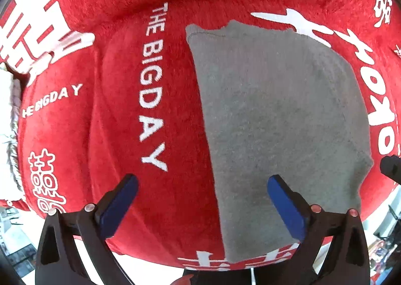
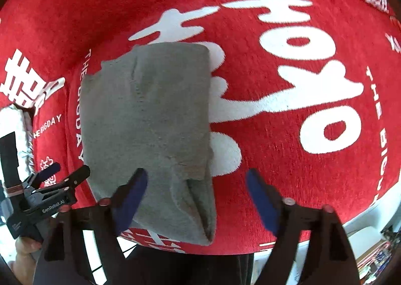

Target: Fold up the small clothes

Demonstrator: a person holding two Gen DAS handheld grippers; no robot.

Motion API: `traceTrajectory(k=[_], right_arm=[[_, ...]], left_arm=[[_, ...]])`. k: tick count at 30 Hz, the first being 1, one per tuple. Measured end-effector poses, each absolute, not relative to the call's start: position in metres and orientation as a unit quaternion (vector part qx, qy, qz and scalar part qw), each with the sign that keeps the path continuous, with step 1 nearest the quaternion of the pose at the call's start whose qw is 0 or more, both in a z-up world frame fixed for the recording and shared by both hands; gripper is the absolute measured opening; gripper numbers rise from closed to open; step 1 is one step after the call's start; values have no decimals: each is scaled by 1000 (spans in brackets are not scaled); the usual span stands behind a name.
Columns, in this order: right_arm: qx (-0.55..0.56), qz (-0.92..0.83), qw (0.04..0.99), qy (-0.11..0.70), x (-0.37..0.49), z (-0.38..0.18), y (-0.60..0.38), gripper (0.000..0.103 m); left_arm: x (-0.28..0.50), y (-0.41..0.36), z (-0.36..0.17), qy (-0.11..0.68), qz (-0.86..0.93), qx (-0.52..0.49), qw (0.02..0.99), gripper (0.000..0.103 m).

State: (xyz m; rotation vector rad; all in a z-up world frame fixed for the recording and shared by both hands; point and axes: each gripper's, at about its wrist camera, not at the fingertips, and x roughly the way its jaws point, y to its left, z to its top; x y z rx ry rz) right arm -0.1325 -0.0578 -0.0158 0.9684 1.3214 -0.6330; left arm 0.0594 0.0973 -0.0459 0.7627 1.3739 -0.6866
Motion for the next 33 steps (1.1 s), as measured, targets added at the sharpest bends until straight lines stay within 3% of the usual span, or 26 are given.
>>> traceTrajectory(k=[3, 33], right_arm=[[389, -285, 650, 587, -122, -10, -51, 95], [325, -344, 653, 591, -106, 19, -38, 95]], left_arm=[[57, 100, -40, 600, -302, 335, 662, 103], [59, 98, -7, 584, -301, 307, 689, 103]])
